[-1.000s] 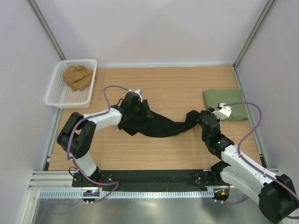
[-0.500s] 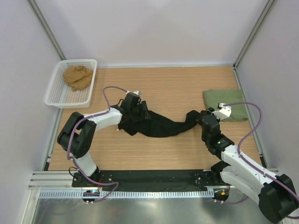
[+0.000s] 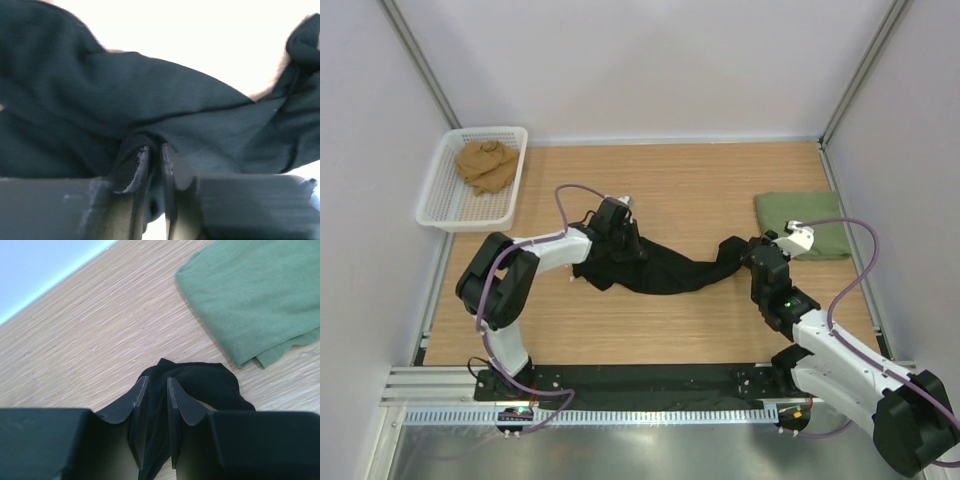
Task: Fold and stack the tank tops
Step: Flatten the tank top out
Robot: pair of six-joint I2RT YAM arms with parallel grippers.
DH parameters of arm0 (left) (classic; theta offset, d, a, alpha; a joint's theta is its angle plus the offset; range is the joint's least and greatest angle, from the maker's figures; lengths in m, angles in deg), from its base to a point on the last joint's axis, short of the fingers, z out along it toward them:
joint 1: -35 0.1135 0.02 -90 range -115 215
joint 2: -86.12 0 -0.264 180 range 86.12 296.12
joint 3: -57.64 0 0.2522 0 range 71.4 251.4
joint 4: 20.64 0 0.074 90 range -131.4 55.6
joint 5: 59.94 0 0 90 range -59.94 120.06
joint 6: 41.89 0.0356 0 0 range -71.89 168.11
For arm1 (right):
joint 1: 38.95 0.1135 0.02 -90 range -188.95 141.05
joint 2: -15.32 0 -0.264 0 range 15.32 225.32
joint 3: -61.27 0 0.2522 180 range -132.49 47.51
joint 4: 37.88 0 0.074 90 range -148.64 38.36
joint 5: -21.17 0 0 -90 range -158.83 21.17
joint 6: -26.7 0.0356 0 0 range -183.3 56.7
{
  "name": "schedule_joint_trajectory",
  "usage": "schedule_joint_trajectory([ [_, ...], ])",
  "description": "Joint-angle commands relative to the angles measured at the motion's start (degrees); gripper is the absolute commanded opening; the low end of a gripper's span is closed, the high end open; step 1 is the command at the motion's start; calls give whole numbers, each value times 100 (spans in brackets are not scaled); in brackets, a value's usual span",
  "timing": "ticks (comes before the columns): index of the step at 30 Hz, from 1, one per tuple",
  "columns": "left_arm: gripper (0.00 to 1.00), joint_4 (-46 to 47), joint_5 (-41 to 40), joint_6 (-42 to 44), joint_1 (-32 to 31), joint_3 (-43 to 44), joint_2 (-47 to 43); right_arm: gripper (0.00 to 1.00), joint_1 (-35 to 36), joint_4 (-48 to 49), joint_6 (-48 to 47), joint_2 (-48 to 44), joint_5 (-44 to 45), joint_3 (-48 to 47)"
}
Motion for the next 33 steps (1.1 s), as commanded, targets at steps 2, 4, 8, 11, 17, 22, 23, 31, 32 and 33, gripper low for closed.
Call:
schedule_joint_trajectory([
  [2,0,194,231,238,-77,246,32,27,-9,230,9,33,265,-100],
  [4,0,202,83,291,-33,150,-91,27,-9,239,1,33,265,-100],
  [8,0,850,55,72,546,-533,-802,27,-17,300,-26,95,151,-100],
  [11,0,1561,108,-236,1267,-1437,-1733,27,-9,326,-70,112,98,-100],
  [17,0,2153,-690,-131,1444,-2626,-3384,28,9,-66,454,-229,71,58],
  [22,0,2188,-1244,-34,1462,-3066,-4195,37,18,-1359,1143,-1187,-358,286],
  [23,0,2224,-1332,-69,1453,-3128,-4379,44,9,-1535,1082,-1502,-481,330],
  [31,0,1803,-2141,-236,1453,-3235,-4513,57,18,-1932,424,-654,-2106,-28],
  [32,0,1776,-2299,-262,1462,-3235,-4504,56,18,-1932,362,-400,-2204,-125],
  [33,0,1724,-2370,-341,1453,-3226,-4451,56,18,-1863,274,20,-2344,-196],
])
